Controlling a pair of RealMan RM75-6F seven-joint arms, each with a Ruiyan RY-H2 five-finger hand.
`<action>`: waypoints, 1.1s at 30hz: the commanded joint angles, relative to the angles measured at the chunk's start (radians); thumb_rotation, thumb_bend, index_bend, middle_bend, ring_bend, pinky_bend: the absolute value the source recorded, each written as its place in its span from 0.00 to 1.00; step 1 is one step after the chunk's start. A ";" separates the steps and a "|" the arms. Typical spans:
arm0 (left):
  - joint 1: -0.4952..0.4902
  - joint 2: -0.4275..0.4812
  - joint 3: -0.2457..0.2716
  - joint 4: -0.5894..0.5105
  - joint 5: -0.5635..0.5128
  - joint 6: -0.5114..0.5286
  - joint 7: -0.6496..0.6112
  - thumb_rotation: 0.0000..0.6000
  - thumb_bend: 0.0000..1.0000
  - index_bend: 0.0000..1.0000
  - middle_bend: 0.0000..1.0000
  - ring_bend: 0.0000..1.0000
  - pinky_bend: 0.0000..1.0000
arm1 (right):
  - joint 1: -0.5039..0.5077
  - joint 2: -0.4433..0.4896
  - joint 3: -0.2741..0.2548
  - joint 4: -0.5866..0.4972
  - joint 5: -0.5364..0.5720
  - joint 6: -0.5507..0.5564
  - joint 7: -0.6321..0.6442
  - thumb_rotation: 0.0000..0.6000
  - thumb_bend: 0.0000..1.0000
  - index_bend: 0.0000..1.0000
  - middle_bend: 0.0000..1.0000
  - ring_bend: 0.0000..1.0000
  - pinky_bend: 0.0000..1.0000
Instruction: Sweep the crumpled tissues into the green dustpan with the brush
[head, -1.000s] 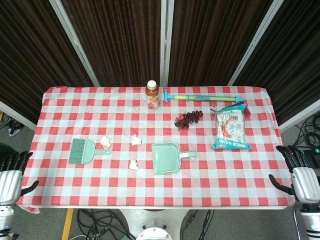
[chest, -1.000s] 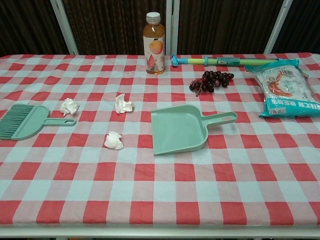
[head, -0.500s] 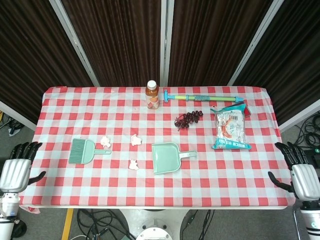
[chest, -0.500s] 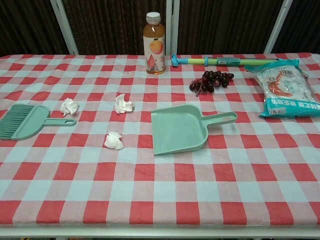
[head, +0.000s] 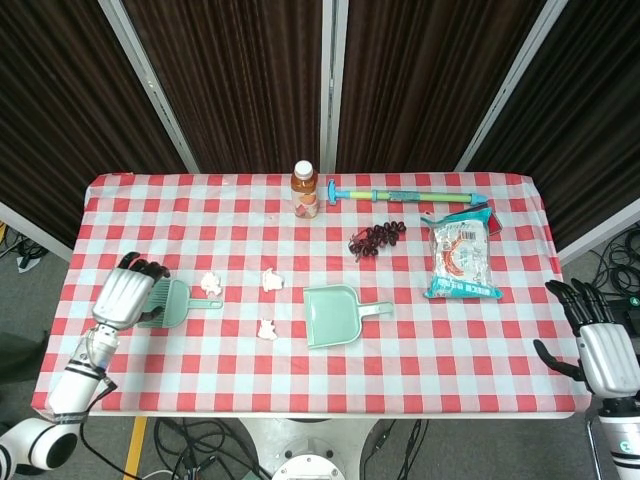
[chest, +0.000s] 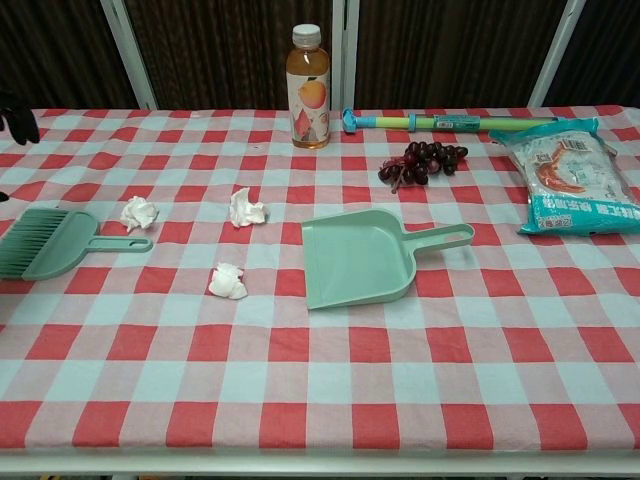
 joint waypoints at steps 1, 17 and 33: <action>-0.065 -0.073 -0.011 0.006 -0.084 -0.081 0.121 1.00 0.15 0.37 0.40 0.35 0.21 | -0.002 0.002 -0.001 -0.003 0.004 -0.002 -0.004 1.00 0.21 0.10 0.11 0.00 0.00; -0.153 -0.242 0.013 0.091 -0.308 -0.130 0.376 1.00 0.20 0.40 0.42 0.36 0.25 | -0.008 -0.001 -0.005 0.005 0.025 -0.014 0.002 1.00 0.20 0.10 0.11 0.00 0.00; -0.195 -0.297 0.039 0.115 -0.433 -0.112 0.522 1.00 0.22 0.40 0.44 0.36 0.27 | -0.012 -0.008 -0.005 0.030 0.034 -0.020 0.028 1.00 0.20 0.10 0.11 0.00 0.00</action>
